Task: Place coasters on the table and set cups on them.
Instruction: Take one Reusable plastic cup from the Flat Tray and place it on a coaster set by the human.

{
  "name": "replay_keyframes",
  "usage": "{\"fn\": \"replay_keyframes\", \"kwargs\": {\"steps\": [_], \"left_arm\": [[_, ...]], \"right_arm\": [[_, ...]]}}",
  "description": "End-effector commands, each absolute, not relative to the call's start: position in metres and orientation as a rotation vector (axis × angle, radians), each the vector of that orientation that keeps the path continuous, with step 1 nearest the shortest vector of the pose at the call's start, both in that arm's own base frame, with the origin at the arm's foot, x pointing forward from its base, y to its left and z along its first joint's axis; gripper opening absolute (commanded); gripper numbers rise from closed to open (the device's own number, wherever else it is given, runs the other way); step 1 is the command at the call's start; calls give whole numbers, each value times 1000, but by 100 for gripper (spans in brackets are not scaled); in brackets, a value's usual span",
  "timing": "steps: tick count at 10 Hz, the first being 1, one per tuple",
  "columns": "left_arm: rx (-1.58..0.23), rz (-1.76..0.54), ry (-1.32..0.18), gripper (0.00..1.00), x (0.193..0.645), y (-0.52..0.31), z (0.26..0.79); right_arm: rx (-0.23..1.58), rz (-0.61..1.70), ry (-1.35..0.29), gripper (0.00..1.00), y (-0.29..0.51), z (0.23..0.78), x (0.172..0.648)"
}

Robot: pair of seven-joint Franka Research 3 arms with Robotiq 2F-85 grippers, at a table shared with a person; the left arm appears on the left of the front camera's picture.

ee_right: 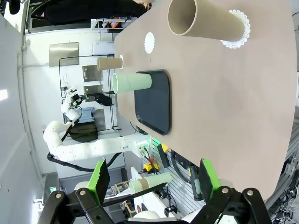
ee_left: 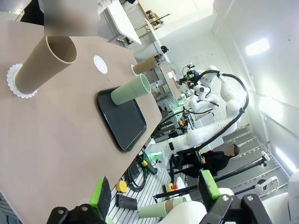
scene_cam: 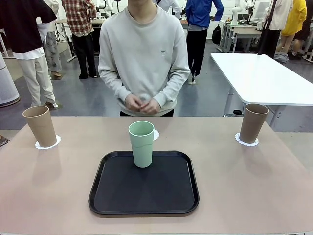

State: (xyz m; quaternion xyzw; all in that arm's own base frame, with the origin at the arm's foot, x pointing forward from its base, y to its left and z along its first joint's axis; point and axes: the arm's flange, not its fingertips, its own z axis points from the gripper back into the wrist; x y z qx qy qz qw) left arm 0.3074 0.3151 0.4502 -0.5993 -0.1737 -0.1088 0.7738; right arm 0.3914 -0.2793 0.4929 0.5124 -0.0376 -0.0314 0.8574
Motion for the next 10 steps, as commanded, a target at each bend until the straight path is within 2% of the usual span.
{"fn": "replay_keyframes", "kwargs": {"steps": [1, 10], "left_arm": [[-1307, -238, -380, 100, 306, 315, 452], [-1307, -238, -380, 100, 306, 315, 452]], "right_arm": [[1085, -72, -85, 100, -280, 493, 391], [1085, -72, -85, 100, -280, 493, 391]]}}
